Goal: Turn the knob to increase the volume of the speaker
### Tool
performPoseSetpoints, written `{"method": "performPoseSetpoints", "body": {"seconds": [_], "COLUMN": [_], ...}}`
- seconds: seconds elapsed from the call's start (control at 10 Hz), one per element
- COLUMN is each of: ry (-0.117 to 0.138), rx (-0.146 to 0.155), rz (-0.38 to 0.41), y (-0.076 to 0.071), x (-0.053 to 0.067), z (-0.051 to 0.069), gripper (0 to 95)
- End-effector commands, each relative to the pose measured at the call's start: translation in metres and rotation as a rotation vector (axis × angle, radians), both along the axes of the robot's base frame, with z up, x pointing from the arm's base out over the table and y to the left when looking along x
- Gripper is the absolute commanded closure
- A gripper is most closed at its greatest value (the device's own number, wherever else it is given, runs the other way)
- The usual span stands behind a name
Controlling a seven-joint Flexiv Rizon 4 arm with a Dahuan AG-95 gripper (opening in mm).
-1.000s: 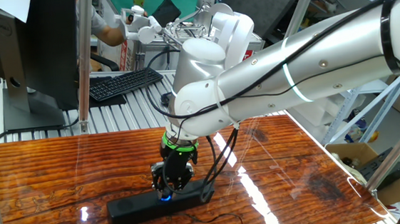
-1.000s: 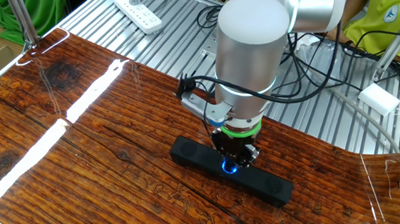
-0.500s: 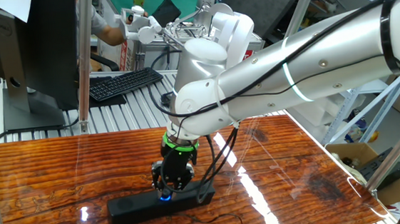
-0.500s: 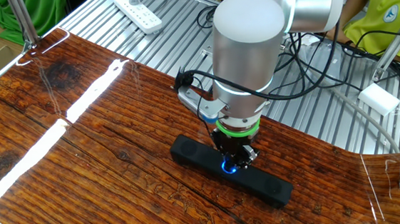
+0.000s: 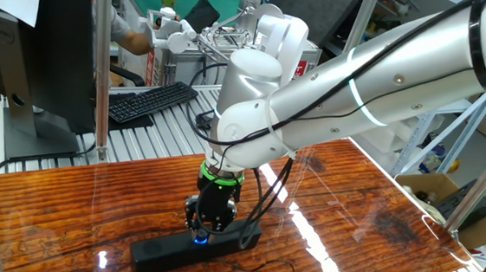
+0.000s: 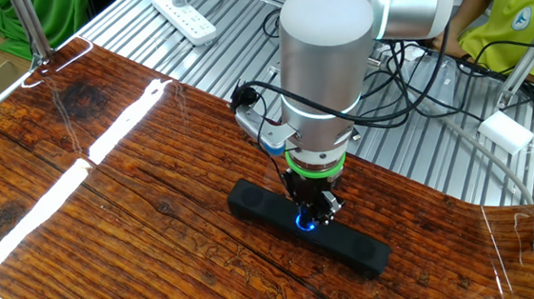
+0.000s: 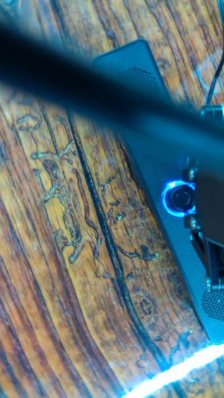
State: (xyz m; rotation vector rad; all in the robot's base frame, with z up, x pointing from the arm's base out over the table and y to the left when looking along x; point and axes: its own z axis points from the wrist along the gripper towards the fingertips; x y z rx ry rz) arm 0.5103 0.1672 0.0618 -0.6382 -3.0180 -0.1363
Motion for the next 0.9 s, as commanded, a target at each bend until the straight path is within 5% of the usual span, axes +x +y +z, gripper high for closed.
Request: {"method": "performPoseSetpoints", "body": {"seconds": [0.1, 0.9], "ry": [-0.003, -0.017], "rx": [-0.006, -0.007], "rz": [-0.038, -0.129], "y": [-0.0008, -0.0008], "x": [0.0002, 0.0008], "z": [-0.0078, -0.0104], "gripper": [95.0, 95.0]}}
